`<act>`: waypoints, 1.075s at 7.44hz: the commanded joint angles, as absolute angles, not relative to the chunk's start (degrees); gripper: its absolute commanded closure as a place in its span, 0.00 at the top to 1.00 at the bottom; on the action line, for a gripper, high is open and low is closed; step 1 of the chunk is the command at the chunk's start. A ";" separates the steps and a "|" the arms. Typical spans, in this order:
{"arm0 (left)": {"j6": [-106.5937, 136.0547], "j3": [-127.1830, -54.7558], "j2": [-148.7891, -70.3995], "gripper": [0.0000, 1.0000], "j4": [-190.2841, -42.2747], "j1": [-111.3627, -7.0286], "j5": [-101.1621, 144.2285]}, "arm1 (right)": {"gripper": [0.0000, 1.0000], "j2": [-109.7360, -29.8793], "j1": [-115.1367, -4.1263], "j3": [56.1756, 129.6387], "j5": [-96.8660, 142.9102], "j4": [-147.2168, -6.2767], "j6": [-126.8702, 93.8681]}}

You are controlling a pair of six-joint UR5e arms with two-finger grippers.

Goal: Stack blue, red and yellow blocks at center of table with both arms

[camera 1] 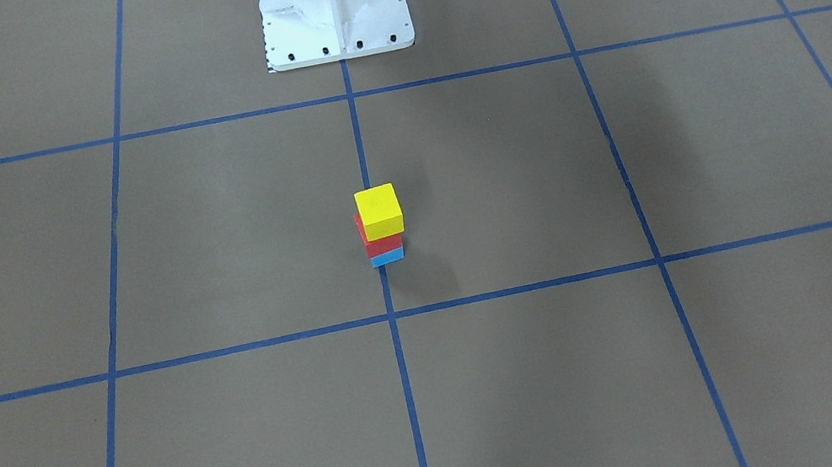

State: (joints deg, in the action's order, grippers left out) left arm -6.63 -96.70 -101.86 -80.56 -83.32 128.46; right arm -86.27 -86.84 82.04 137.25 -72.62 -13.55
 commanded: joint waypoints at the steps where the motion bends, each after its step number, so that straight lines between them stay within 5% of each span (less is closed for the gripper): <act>1: -11.42 -94.75 -95.56 1.00 -86.39 -85.60 129.29 | 0.99 -89.46 -88.50 82.27 139.03 -72.95 -12.39; 8: -11.34 -92.29 -90.35 1.00 -88.68 -88.33 129.29 | 0.99 -91.85 -92.72 82.71 142.19 -73.04 -12.31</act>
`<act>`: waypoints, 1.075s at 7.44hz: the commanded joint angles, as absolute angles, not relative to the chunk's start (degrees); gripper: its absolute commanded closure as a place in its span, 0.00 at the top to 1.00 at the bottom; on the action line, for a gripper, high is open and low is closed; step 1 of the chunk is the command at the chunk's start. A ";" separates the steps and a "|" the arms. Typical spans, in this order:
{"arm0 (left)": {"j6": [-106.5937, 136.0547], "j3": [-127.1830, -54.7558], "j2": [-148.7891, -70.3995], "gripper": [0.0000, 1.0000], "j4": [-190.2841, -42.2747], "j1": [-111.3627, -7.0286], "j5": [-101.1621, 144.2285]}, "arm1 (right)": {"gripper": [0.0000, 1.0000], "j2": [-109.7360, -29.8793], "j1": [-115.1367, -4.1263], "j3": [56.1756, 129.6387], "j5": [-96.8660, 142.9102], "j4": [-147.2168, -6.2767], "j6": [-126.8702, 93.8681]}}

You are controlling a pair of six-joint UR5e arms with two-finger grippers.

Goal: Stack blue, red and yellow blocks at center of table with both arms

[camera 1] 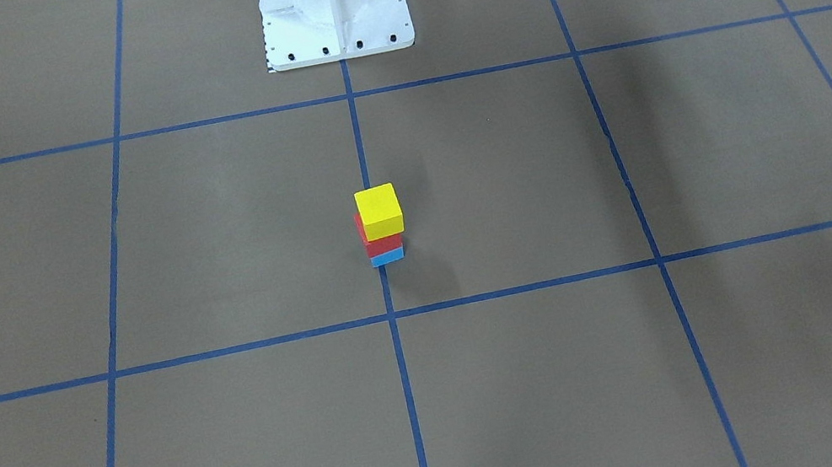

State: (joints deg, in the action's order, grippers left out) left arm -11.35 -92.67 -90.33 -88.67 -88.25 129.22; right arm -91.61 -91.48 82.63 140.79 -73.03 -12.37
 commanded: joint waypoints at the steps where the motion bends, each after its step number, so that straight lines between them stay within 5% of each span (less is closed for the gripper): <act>1: -11.25 -92.37 -90.35 1.00 -88.68 -88.24 129.20 | 0.99 -92.28 -93.68 83.40 142.29 -73.30 -12.30; 5: -10.81 -92.46 -90.96 1.00 -88.68 -88.15 129.20 | 0.99 -93.86 -92.29 103.59 130.57 -99.45 -11.96; 8: -10.72 -92.02 -91.06 1.00 -88.59 -88.15 129.20 | 0.99 -95.45 -92.29 101.60 131.92 -99.23 -1.58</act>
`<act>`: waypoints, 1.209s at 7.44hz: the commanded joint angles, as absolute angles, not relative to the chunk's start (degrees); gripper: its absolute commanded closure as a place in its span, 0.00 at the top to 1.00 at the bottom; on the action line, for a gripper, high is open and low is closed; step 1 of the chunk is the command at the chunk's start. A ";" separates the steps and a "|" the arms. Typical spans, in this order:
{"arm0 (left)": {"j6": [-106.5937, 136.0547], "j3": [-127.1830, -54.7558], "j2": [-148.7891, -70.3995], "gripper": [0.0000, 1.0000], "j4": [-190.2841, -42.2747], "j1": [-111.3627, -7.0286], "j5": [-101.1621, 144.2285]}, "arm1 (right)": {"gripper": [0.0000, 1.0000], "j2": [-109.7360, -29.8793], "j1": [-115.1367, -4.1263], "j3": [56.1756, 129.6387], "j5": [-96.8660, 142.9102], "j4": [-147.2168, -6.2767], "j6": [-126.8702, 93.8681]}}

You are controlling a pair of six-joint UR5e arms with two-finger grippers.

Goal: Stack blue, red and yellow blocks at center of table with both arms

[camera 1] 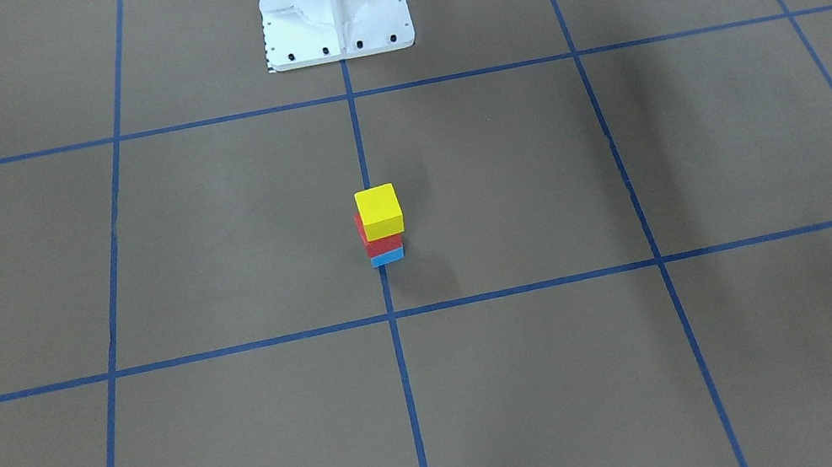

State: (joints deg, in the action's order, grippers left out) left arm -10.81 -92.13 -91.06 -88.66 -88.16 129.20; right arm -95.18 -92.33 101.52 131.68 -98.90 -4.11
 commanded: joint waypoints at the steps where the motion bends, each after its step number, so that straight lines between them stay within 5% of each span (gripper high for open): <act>1: -10.72 -92.02 -91.05 1.00 -88.59 -88.15 129.20 | 0.99 -95.45 -92.29 101.25 133.75 -99.14 -1.58; 9: -11.34 -92.11 -90.35 1.00 -88.33 -88.68 129.37 | 0.99 -94.48 -92.29 101.08 134.38 -99.05 -1.32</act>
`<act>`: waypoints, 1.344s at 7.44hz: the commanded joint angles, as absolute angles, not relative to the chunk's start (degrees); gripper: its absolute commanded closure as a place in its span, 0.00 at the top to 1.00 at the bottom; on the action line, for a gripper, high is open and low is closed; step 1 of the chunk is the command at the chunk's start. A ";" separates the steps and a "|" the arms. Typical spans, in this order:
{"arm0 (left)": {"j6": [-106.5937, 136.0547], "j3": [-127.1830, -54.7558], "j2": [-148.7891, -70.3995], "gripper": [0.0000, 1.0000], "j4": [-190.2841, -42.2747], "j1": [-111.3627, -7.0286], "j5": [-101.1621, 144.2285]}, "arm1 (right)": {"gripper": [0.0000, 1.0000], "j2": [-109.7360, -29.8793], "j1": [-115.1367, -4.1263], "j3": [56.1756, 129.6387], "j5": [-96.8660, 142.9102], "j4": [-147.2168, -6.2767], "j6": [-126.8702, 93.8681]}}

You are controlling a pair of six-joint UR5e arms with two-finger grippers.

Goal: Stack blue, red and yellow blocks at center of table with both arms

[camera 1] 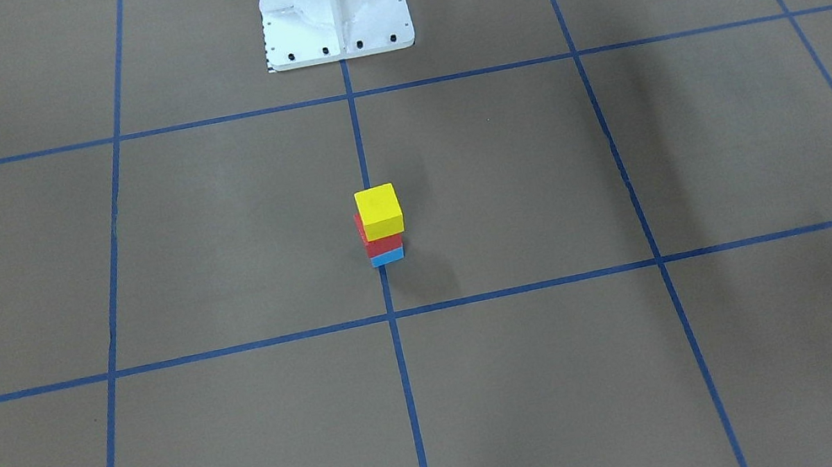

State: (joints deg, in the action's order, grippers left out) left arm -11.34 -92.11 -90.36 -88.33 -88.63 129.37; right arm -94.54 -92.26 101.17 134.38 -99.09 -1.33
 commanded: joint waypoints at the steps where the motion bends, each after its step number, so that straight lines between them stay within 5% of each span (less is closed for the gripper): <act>1: -11.34 -92.11 -90.44 1.00 -88.33 -88.77 129.37 | 0.99 -94.48 -92.29 100.81 134.38 -99.05 -1.32; 10: -11.08 -91.85 -91.32 1.00 -88.33 -88.77 129.29 | 0.99 -94.57 -92.29 100.81 134.38 -99.05 -1.41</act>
State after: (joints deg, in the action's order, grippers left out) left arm -11.14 -91.92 -91.20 -88.29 -88.81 129.29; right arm -94.57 -92.29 100.76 134.38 -99.08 -1.41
